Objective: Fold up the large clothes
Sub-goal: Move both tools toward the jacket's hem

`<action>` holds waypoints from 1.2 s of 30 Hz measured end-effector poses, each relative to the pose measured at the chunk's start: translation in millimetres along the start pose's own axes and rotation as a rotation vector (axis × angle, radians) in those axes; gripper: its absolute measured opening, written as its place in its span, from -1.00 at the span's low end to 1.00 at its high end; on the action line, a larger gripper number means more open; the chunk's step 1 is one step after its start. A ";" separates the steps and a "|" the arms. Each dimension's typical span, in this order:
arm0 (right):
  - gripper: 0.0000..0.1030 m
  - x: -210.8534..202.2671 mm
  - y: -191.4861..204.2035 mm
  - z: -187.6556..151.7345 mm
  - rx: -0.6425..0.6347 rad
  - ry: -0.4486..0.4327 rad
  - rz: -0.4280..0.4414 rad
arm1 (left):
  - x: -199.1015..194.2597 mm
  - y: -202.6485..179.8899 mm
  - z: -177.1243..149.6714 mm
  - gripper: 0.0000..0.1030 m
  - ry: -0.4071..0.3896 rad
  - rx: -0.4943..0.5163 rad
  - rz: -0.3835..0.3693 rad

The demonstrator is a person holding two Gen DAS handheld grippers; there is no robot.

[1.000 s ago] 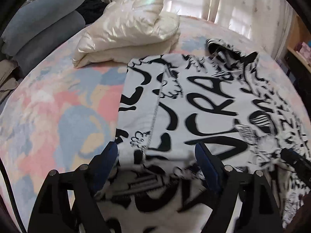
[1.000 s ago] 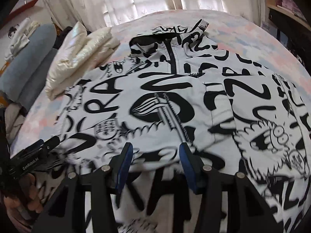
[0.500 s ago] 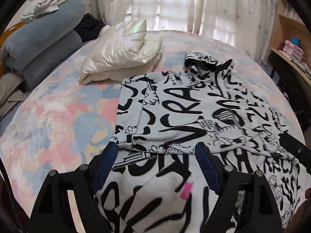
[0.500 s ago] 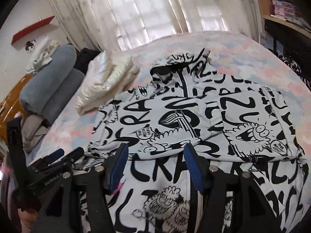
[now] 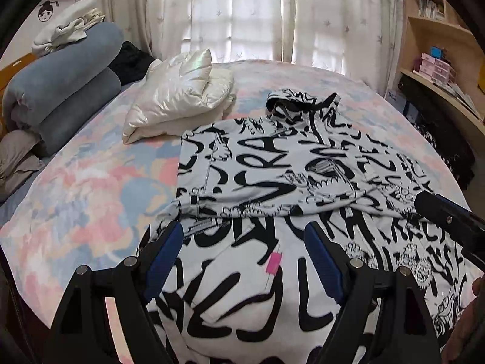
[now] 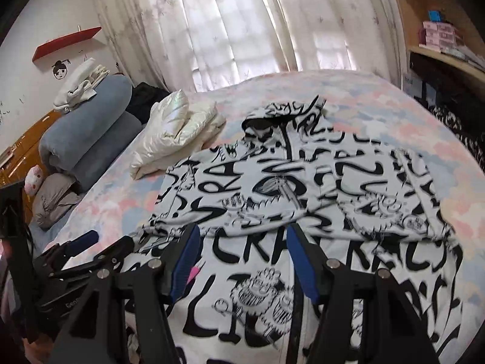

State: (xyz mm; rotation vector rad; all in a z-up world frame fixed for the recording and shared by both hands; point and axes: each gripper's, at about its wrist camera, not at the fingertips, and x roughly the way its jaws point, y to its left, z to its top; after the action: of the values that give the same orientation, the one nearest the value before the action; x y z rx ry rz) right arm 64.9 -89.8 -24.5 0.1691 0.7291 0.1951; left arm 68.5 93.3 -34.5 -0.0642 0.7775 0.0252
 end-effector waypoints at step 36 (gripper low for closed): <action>0.45 -102.8 -109.5 -94.5 0.086 0.041 -0.289 | -3.3 133.4 -120.6 0.56 0.261 -0.318 -0.182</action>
State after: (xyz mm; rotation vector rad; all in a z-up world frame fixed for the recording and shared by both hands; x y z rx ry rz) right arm -60.9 -211.9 -51.9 0.1402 0.7947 -0.1089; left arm -24.5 218.3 -124.5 -0.4468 1.0211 -0.0336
